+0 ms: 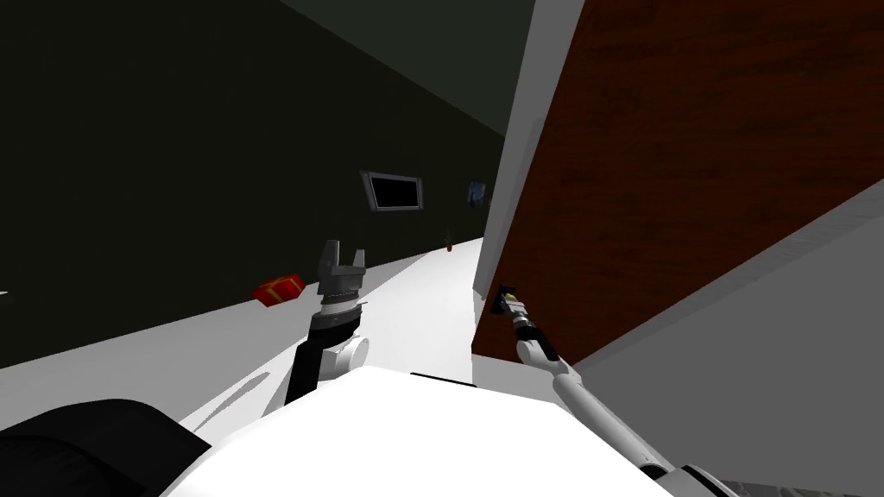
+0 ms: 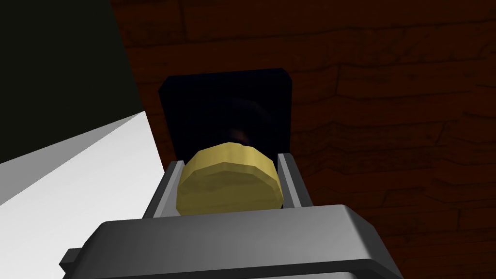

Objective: Pull the door open

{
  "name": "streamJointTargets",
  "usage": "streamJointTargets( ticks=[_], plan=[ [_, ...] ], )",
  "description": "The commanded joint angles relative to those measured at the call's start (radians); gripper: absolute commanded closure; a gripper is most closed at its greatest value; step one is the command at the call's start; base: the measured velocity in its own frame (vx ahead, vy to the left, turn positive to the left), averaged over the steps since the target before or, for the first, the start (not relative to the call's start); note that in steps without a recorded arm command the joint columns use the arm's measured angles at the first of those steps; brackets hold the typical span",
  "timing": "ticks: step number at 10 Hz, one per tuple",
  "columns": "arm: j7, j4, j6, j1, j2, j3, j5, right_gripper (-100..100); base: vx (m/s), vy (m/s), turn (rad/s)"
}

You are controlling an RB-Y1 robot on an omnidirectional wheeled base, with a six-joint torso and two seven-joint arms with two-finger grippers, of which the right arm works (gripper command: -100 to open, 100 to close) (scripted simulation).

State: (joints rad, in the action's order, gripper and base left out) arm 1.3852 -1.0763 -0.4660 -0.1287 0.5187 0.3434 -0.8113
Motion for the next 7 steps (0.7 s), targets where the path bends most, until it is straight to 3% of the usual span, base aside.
streamJointTargets(
  ticks=[1, 7],
  plan=[
    [0.014, -0.009, -0.008, 0.005, 0.015, 0.016, 0.001, 100, -0.122, -0.056, 0.093],
    [0.073, -0.045, -0.043, 0.024, 0.077, 0.083, 0.005, 100, -0.168, -0.082, 0.096]
  ],
)
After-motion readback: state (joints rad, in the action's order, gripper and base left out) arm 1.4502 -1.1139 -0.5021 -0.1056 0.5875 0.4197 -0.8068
